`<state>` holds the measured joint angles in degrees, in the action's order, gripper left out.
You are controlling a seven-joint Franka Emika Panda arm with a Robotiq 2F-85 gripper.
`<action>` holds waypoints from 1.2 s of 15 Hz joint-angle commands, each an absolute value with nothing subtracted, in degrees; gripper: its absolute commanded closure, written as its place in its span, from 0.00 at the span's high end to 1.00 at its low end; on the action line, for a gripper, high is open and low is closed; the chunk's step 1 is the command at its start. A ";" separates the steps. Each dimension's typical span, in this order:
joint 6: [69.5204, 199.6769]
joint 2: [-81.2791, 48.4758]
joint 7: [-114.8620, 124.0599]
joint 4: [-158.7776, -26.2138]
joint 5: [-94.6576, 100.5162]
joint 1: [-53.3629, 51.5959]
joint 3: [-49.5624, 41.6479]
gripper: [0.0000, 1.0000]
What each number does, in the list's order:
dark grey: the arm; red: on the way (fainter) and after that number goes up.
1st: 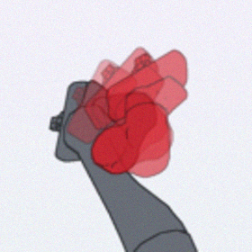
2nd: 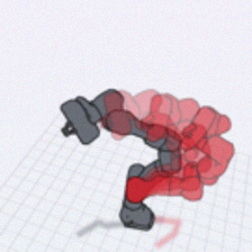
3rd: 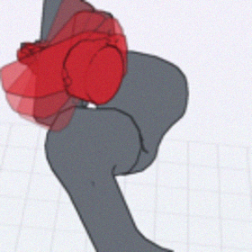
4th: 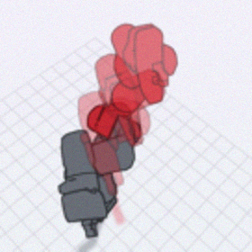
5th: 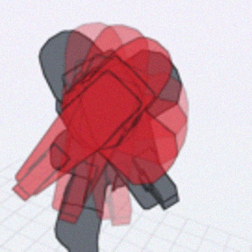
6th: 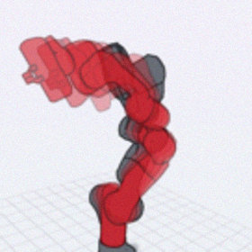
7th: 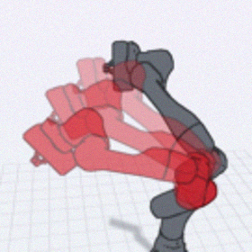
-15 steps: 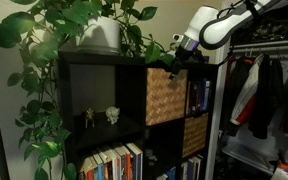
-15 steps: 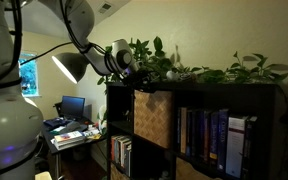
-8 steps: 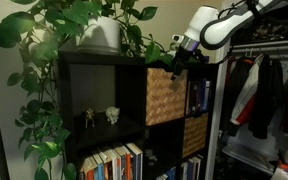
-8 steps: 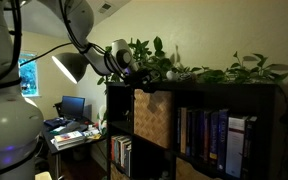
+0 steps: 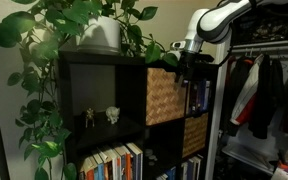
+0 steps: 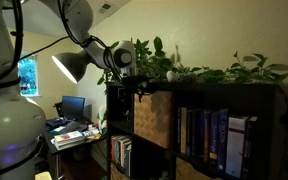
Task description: Open the shelf drawer, pick up two objects from the top of the shelve, put them in the drawer and close it
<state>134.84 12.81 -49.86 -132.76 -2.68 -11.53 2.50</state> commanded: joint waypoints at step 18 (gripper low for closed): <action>167.77 12.39 -26.96 -137.43 27.57 -2.90 6.35 1.00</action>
